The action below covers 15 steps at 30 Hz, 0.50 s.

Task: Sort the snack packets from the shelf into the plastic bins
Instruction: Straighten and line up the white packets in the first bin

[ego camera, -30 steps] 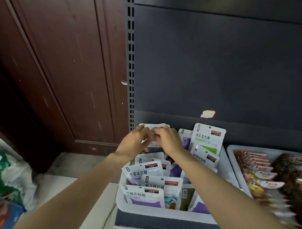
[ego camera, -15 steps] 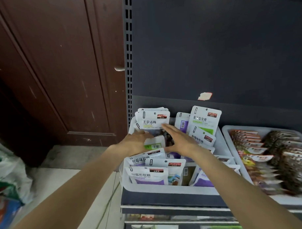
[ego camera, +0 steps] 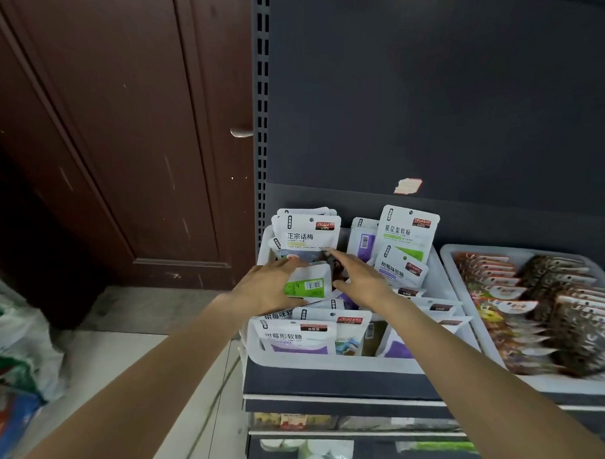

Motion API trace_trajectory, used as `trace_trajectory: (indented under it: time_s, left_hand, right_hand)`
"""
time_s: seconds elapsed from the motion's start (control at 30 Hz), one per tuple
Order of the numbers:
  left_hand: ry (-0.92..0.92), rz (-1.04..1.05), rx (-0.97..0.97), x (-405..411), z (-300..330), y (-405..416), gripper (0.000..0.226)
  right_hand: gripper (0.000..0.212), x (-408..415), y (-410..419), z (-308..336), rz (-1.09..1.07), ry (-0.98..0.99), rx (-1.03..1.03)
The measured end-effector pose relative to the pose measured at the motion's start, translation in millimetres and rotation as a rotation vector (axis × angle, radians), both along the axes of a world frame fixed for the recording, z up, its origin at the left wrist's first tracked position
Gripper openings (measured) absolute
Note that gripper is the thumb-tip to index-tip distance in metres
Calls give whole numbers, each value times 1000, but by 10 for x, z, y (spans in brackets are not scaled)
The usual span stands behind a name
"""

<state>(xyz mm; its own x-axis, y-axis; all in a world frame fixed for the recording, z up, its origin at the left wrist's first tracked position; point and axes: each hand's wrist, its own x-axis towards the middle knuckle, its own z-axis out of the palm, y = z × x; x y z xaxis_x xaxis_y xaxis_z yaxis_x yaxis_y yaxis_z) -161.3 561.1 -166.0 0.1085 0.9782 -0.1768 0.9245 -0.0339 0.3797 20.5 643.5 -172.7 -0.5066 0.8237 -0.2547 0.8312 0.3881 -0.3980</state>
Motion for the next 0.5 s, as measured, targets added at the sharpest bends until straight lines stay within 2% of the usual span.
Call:
trace_trajectory:
  time_s: [0.2,0.37,0.5]
  left_hand:
    - [64,35,-28,36,31,-40,69]
    - [-149,189,-24,50,67,-115,58]
    - [-154,227,14,123,115,-225,52]
  right_hand:
    - [49,-54,4,6,-45,52,-134]
    - [33,-38,5,29,-47,161,-167]
    - [10,-33,10,56,20,217,-62]
